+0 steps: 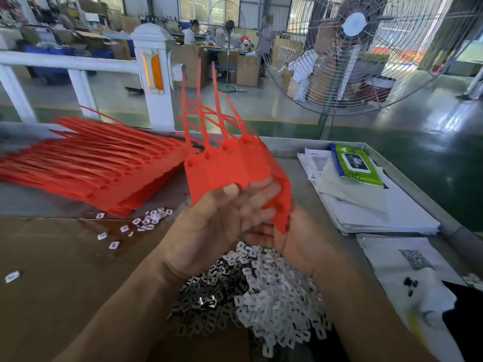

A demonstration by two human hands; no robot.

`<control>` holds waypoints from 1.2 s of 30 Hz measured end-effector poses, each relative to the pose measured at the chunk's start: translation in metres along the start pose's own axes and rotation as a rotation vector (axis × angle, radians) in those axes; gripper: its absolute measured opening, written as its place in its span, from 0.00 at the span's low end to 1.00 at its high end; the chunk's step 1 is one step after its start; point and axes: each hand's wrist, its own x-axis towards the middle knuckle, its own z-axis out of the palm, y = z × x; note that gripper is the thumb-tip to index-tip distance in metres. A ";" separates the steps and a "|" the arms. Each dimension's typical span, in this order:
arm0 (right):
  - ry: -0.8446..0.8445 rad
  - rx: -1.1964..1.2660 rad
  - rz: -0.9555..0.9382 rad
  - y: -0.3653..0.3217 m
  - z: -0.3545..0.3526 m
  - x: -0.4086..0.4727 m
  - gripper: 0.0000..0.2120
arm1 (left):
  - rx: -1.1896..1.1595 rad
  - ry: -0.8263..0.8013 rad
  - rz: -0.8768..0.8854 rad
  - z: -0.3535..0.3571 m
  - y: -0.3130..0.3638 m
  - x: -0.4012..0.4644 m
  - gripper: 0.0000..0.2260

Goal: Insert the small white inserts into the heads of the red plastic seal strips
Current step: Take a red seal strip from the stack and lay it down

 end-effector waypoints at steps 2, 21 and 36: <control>-0.014 -0.007 -0.055 0.001 0.001 0.000 0.18 | 0.012 -0.036 0.008 -0.001 0.003 -0.001 0.17; 0.639 -0.284 -0.414 -0.013 -0.062 0.014 0.13 | 0.825 0.692 0.079 -0.095 0.016 -0.014 0.05; 0.780 -1.125 -0.202 -0.003 -0.075 0.012 0.15 | 1.468 0.856 -0.309 -0.091 0.015 -0.021 0.09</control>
